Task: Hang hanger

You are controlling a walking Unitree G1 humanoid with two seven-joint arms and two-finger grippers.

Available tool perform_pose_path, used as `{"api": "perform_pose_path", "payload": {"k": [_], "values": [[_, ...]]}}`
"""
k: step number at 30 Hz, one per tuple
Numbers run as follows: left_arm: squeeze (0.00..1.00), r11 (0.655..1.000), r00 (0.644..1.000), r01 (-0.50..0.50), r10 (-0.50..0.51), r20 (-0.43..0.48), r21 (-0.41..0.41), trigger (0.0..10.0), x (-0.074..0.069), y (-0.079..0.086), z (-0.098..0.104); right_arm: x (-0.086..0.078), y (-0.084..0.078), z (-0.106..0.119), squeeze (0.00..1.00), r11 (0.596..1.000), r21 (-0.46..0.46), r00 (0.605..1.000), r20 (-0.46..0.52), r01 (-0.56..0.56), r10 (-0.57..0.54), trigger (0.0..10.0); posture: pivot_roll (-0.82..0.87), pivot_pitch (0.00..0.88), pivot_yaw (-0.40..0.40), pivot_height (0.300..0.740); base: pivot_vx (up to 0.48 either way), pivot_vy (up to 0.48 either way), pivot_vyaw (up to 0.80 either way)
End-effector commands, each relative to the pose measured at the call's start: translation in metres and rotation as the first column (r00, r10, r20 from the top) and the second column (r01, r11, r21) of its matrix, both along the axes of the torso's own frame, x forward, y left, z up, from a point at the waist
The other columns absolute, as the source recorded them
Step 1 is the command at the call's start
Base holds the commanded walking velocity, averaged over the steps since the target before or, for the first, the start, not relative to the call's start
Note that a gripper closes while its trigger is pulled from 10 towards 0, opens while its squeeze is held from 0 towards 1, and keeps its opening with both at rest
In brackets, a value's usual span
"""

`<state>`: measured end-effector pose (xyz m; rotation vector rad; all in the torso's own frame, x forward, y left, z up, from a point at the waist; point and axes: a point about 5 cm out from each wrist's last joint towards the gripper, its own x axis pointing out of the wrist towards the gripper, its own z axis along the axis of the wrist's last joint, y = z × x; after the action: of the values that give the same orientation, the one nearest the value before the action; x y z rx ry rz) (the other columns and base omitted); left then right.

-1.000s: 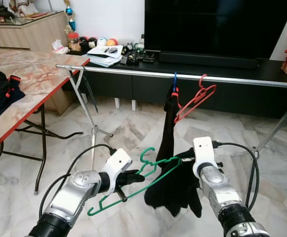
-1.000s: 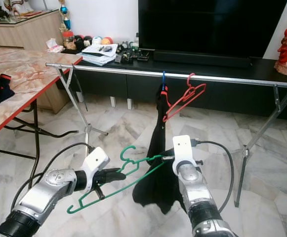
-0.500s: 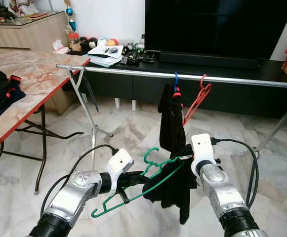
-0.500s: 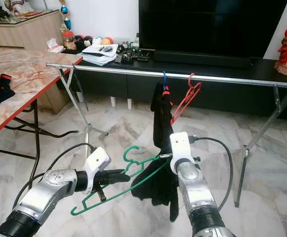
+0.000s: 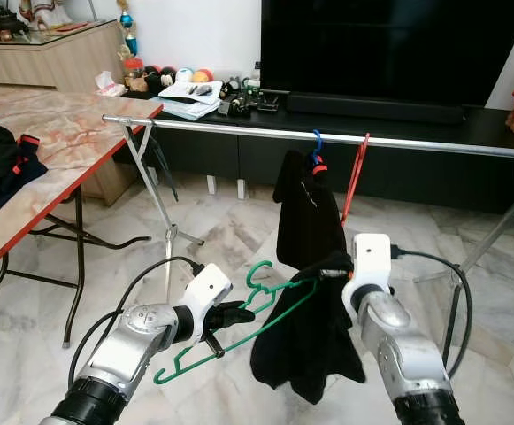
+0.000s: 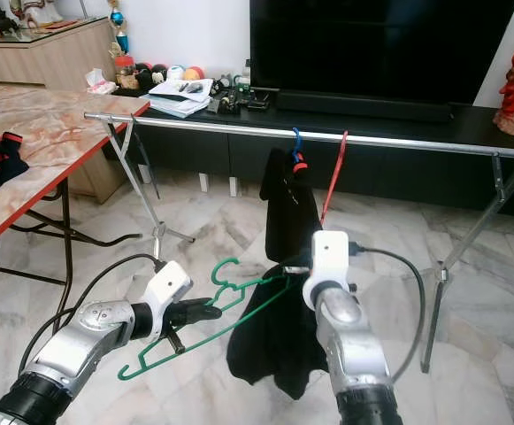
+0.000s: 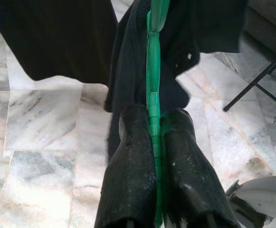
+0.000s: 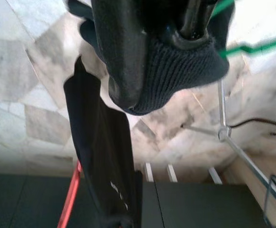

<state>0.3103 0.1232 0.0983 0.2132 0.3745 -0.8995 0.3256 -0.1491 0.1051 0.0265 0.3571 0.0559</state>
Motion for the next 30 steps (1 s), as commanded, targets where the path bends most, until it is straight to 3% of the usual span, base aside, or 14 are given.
{"api": "perform_pose_path", "payload": {"k": [1,3,5,6,7,11,13,17,20,27,30], "values": [[0.0,1.0,0.999,-0.026,0.026,0.038,0.003,10.0,0.005,0.005,0.006,0.0,-0.001,0.008,0.0,1.0,-0.021,1.0,0.024,-0.01,0.01,10.0,0.07,0.003,0.03,0.74,0.0,0.0,0.0],[0.0,1.0,0.999,-0.026,0.026,0.046,-0.018,10.0,0.006,0.003,0.008,-0.007,-0.005,0.0,0.0,0.988,-0.146,0.998,-0.012,-0.055,0.054,10.0,0.07,0.006,0.028,0.74,0.0,0.0,0.0],[0.0,0.999,0.999,-0.021,0.022,0.044,-0.027,10.0,0.006,0.002,0.008,-0.009,-0.006,-0.002,0.0,0.982,-0.173,0.998,-0.019,-0.07,0.067,10.0,0.07,0.006,0.028,0.74,0.0,0.0,0.0],[0.0,0.999,0.999,-0.018,0.019,0.044,-0.03,10.0,0.006,0.001,0.008,-0.009,-0.006,-0.002,0.0,0.982,-0.172,0.997,-0.02,-0.078,0.076,10.0,0.07,0.008,0.029,0.74,0.0,0.0,0.0],[0.0,0.999,1.0,0.014,-0.013,0.026,-0.039,10.0,0.002,0.0,0.008,-0.007,0.0,0.009,0.0,0.981,-0.141,0.99,0.044,-0.13,0.137,10.0,0.07,0.008,0.03,0.74,0.0,0.0,0.0],[0.0,0.998,0.999,0.035,-0.034,0.011,-0.047,10.0,0.0,0.0,0.007,-0.006,0.005,0.019,0.0,0.979,-0.123,0.981,0.086,-0.162,0.173,10.0,0.07,0.01,0.031,0.74,0.0,0.0,0.0],[0.0,0.993,0.995,0.091,-0.093,-0.021,-0.072,10.0,-0.007,0.001,0.009,0.0,0.015,0.044,0.0,0.973,-0.079,0.956,0.186,-0.215,0.226,10.0,0.07,0.011,0.032,0.74,0.0,0.0,0.0],[0.0,0.992,0.994,0.099,-0.101,-0.028,-0.081,10.0,-0.008,0.003,0.01,0.004,0.018,0.057,0.0,0.973,-0.064,0.945,0.232,-0.223,0.231,10.0,0.07,0.014,0.034,0.74,0.0,0.0,0.0],[0.0,0.989,0.992,0.114,-0.118,-0.037,-0.096,10.0,-0.009,0.004,0.011,0.003,0.029,0.073,0.0,0.962,0.016,0.927,0.272,-0.273,0.259,10.0,0.07,0.016,0.035,0.74,0.0,0.0,0.0],[0.0,0.987,0.991,0.118,-0.124,-0.043,-0.11,10.0,-0.01,0.005,0.013,-0.006,0.043,0.077,0.0,0.924,0.058,0.893,0.288,-0.377,0.346,10.0,0.07,0.021,0.037,0.74,0.0,0.0,0.0],[0.0,0.985,0.99,0.125,-0.131,-0.045,-0.123,10.0,-0.011,0.003,0.014,-0.002,0.027,0.055,0.0,0.961,-0.031,0.943,0.189,-0.274,0.274,10.0,0.07,0.02,0.037,0.74,0.0,0.0,0.0]]}}
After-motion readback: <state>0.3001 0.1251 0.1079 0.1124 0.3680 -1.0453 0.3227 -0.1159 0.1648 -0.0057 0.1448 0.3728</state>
